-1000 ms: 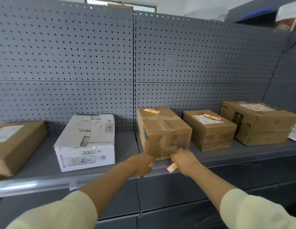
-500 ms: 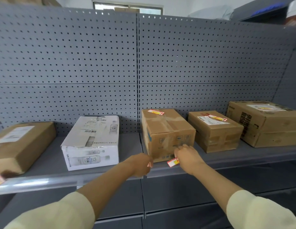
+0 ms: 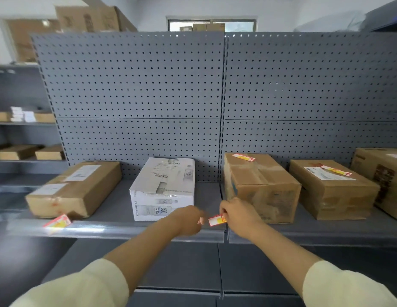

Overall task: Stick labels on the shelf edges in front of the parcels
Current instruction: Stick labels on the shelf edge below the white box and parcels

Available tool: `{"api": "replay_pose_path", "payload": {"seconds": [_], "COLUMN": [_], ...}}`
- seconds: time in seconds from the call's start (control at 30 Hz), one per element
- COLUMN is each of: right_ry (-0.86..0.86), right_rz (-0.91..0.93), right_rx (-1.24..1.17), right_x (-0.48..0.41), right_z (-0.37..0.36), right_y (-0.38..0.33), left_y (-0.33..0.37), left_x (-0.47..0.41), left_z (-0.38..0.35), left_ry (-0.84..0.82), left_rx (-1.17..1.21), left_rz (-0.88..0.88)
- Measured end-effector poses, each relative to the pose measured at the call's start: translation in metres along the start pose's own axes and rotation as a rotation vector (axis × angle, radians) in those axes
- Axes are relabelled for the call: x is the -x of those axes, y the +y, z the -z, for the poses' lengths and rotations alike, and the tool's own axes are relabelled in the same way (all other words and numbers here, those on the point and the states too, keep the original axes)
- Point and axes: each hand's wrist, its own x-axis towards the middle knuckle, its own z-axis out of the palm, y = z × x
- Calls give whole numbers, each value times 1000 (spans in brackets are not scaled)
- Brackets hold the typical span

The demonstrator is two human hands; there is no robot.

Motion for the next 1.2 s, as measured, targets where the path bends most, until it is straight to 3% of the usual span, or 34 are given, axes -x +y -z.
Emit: {"api": "replay_pose_path", "payload": {"seconds": [0.23, 0.67, 1.2], "right_ry": [-31, -82, -47], "right_rz": [65, 7, -114], "right_rx": [-34, -30, 48], "right_x": [-23, -56, -61], "right_z": [-12, -39, -52], "right_y": [-54, -136, -158], "left_y": [-54, -149, -163], "left_x": [29, 64, 65], "left_z": [0, -9, -35], "left_ry": [22, -44, -1], "left_rx": [66, 92, 74], "left_rz": [92, 130, 61]}}
